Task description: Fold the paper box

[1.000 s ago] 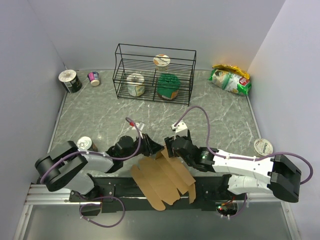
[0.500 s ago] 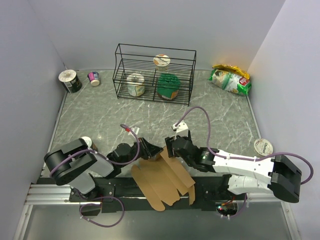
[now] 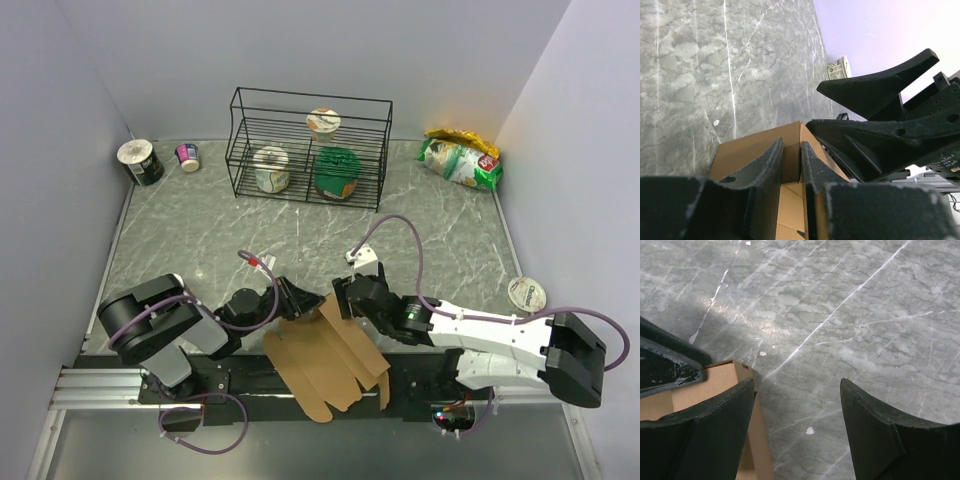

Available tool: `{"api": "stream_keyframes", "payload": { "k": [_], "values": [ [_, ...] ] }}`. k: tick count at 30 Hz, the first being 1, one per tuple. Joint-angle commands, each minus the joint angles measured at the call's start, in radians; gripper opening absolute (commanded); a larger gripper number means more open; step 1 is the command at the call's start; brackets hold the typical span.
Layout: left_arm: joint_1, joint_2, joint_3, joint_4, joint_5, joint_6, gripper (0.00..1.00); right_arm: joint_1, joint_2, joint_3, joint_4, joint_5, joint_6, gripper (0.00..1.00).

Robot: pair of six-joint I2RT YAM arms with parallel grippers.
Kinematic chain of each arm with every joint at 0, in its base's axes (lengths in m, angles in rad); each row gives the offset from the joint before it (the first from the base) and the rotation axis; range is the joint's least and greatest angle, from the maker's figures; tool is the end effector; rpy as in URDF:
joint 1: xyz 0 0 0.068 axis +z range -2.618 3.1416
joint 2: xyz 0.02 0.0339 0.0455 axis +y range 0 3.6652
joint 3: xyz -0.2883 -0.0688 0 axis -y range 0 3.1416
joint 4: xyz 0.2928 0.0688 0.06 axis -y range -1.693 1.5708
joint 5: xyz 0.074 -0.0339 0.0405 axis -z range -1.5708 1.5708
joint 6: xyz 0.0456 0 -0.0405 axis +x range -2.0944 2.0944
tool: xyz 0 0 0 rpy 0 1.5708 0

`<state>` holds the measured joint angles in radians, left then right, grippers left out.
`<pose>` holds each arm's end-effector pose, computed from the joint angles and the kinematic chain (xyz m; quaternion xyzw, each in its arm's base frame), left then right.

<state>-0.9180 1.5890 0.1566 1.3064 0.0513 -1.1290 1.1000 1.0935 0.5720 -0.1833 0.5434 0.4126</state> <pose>0.1461 -0.1950 0.1050 -0.0621 0.7476 -0.5744 0.3275 0.1378 0.2187 0.2025 -0.1886 0.8612 0.1002 0.4612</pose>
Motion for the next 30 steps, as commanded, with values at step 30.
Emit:
{"api": "stream_keyframes", "payload": {
  "k": [30],
  "values": [
    [-0.033,-0.093,-0.034,-0.456,-0.048,0.034,0.26,0.146,0.019,0.166,-0.298,-0.221,-0.064,1.0]
  ]
}}
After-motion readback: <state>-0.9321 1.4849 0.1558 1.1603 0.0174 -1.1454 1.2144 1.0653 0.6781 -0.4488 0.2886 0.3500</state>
